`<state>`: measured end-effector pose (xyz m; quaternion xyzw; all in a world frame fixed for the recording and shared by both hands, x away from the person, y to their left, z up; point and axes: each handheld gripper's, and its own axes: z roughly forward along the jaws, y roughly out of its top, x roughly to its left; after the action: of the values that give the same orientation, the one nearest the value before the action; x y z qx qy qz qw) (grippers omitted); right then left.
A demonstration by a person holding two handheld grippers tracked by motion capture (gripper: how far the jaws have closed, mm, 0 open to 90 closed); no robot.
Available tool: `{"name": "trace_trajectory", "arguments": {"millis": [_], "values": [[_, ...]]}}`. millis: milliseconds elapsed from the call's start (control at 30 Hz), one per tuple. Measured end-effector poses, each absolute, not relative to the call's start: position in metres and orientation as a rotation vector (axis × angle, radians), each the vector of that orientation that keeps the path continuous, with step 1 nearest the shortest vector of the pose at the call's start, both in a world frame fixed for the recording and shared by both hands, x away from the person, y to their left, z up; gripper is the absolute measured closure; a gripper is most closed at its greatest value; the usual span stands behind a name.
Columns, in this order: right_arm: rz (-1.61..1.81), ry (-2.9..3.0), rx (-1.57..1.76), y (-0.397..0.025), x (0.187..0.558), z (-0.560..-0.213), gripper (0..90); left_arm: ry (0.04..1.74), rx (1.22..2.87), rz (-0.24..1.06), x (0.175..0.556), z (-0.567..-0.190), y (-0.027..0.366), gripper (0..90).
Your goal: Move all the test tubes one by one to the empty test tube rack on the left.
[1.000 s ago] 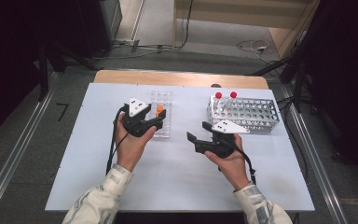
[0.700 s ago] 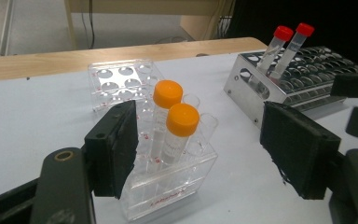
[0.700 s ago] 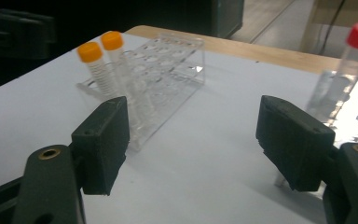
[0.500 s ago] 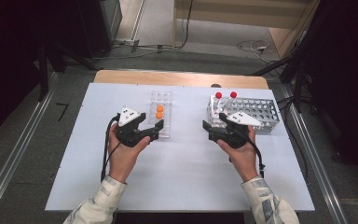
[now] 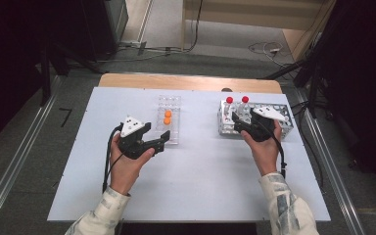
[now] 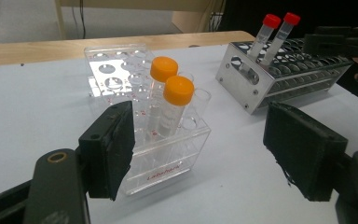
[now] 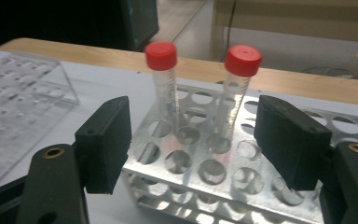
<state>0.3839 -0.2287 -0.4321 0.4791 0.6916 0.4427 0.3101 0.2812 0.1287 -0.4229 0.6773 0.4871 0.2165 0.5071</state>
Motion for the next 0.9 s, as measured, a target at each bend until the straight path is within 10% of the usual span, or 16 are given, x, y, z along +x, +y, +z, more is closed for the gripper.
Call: {"name": "trace_trajectory", "arguments": {"millis": [900], "values": [[1.129,1.811,1.347,-0.231,0.433,-0.452,63.5,1.184,1.612,0.513,0.274,-0.424,0.138,24.6]]}}
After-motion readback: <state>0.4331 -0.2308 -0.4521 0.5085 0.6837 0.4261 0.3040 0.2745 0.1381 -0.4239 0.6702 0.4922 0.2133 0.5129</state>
